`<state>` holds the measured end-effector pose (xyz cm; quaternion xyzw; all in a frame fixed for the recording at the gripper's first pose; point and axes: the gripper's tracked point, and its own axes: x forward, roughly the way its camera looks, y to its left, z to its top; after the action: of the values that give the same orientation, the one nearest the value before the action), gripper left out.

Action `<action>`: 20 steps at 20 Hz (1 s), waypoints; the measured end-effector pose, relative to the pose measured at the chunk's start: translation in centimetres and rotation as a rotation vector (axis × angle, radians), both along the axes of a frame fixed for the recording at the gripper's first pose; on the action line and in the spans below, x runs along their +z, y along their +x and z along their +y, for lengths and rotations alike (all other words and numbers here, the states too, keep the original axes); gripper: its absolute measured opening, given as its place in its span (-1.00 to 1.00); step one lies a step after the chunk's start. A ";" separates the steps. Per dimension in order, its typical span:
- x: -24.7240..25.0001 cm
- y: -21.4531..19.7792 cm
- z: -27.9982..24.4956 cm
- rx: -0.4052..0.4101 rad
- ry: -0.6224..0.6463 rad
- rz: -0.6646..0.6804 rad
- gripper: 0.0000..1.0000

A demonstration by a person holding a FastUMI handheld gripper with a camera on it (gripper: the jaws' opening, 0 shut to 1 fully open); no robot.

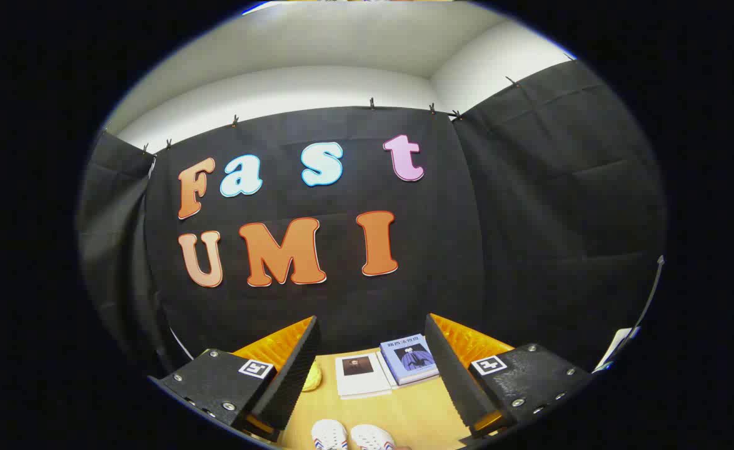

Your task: Open the storage box then place both shoes into the box .Put the left shoe in first, then the right shoe, with the right side of both shoes facing outward in a uniform manner.

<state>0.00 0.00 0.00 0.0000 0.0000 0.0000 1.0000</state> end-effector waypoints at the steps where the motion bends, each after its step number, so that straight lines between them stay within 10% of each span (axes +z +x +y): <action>1: -0.3 -0.8 0.0 -0.015 -0.015 0.004 0.98; 9: -0.5 -3.7 -0.4 -0.076 -0.124 0.008 0.98; 20: 1.5 -0.7 -0.8 0.034 -0.160 0.016 0.98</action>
<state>-0.73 -0.76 1.46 -0.0797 0.0078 0.0170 0.9966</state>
